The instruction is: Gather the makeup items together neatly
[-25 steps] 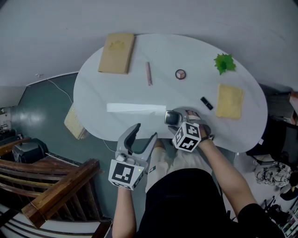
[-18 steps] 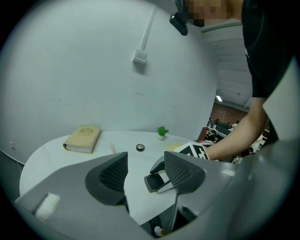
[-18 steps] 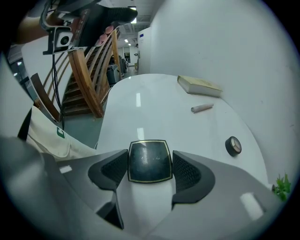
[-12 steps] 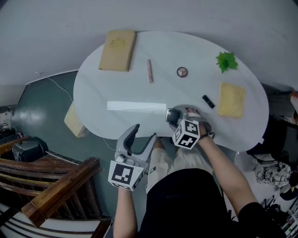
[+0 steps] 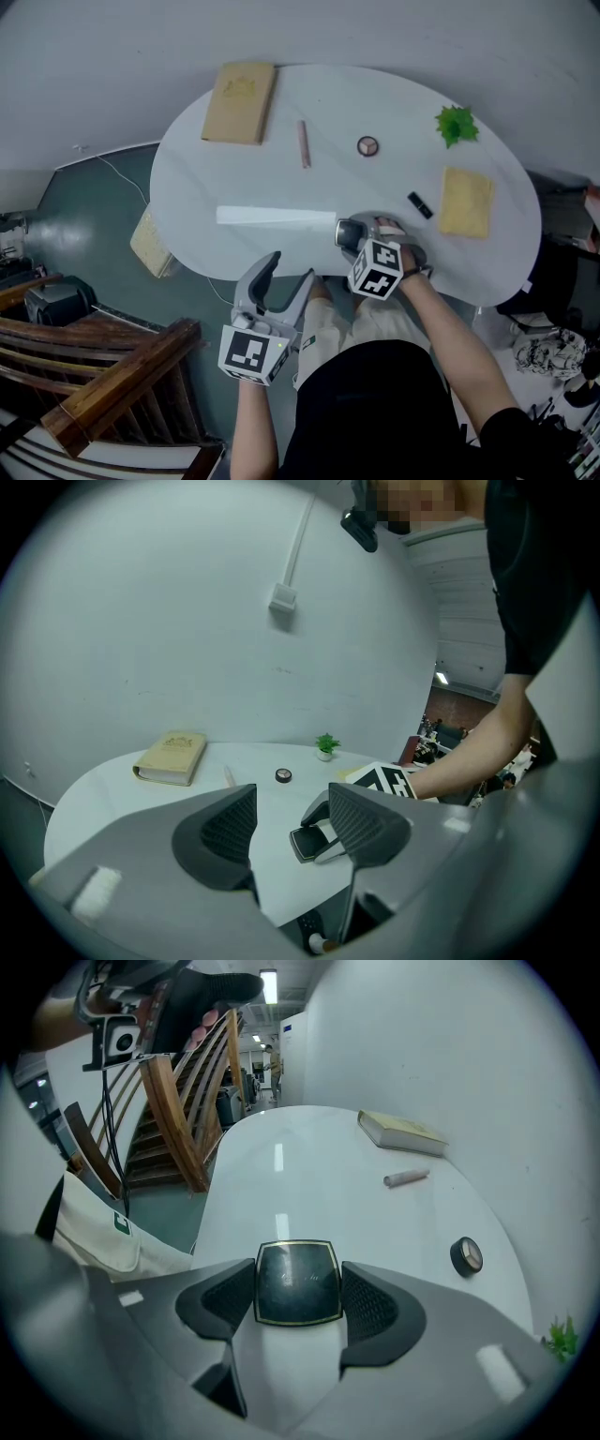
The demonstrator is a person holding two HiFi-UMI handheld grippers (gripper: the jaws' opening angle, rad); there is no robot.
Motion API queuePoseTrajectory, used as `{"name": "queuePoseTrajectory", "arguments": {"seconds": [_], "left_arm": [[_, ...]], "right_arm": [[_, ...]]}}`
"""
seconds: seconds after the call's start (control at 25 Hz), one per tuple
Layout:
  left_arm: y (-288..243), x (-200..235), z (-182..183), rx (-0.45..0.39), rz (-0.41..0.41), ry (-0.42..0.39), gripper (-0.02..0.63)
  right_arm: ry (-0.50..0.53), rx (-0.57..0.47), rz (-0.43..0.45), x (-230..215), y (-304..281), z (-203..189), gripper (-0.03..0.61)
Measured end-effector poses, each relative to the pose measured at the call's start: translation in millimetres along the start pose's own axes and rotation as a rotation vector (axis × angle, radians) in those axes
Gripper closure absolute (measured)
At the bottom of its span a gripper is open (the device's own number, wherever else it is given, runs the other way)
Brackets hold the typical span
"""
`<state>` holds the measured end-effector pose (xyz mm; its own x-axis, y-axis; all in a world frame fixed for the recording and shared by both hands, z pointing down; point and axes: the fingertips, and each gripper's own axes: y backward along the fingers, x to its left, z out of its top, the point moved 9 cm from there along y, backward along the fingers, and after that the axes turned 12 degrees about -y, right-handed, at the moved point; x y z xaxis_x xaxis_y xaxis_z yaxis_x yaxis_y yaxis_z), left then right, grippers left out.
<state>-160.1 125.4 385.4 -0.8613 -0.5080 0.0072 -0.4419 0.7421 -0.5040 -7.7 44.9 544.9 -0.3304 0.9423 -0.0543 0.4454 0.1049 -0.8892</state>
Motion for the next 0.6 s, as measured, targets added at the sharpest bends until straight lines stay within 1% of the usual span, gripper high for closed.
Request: {"name": "queuePoseTrajectory", "arguments": {"seconds": [0.12,0.4,0.6], "left_arm": [[-1,2,0,-0.011,0.0,-0.009,0.385],[-4,8,1,0.006,-0.019,0.004,0.385],[-10,18,4,-0.009,-0.041,-0.014,0.385]], "right_arm": [[-0.004,-0.001,-0.006,-1,0,1,0.282],[-0.023,-0.014,-0.023,-7,0,8,0.282],[-0.02,-0.014,-0.04,-14,0,16,0.282]]}}
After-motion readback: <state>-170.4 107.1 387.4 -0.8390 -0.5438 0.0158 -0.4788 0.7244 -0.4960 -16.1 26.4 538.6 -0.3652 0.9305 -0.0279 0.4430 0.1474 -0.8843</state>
